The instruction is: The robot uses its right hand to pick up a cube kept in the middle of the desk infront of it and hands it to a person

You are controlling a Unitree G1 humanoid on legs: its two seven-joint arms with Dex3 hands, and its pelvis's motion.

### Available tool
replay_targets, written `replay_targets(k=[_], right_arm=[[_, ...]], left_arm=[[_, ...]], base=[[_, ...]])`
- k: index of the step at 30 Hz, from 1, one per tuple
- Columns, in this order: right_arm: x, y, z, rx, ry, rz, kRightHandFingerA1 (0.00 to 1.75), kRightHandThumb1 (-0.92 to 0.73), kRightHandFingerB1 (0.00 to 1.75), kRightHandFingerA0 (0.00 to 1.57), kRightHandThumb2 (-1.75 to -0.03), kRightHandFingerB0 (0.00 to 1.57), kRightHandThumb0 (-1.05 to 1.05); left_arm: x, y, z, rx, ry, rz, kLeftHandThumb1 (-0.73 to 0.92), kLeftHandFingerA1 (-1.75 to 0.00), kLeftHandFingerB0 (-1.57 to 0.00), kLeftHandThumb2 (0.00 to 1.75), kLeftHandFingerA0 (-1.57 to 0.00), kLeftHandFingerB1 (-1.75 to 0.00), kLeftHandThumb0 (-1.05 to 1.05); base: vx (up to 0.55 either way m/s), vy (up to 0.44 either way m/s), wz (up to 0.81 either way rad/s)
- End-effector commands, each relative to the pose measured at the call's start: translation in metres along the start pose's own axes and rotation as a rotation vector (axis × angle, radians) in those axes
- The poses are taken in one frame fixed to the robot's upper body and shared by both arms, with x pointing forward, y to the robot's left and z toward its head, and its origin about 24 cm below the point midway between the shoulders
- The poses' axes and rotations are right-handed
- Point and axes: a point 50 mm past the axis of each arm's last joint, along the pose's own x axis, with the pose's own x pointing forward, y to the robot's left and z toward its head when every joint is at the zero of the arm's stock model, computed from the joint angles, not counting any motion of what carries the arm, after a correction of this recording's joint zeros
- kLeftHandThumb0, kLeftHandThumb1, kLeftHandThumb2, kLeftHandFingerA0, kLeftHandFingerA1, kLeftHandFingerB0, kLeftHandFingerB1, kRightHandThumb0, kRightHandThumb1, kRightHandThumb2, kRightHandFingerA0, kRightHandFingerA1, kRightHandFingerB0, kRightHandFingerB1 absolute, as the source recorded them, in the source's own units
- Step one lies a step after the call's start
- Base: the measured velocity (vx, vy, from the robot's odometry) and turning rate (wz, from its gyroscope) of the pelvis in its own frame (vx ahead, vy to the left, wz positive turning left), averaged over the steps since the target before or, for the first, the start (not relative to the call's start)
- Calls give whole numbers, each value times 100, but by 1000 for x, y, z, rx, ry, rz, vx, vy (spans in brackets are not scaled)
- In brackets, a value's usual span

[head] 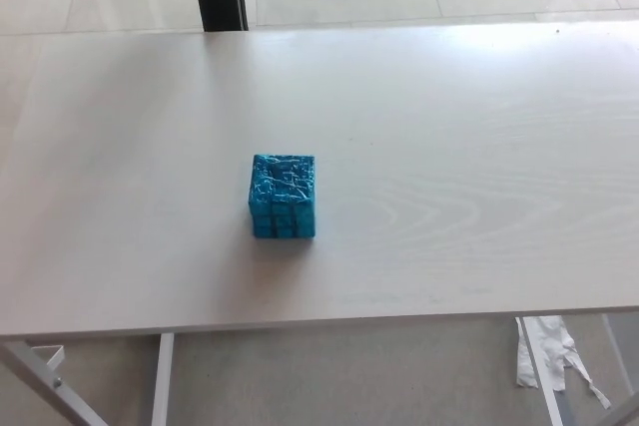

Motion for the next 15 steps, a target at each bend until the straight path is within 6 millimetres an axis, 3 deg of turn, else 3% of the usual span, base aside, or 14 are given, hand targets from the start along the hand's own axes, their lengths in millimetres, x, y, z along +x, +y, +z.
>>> replay_targets(k=[1, 15], right_arm=[[-6, -21, 8, 123, -110, 45, 39, -55, 35, 24, -67, 24, -40], [-5, -22, 8, 130, -114, 57, 39, -55, 35, 24, -67, 24, -40]], left_arm=[[-10, 20, 16, -33, -112, -105, 67, -66, -51, 60, -49, -51, -54], [-13, 19, 15, -38, -115, -118, 67, -66, -51, 60, -49, -51, -54]], base=[[0, 0, 0], [0, 0, 0]])
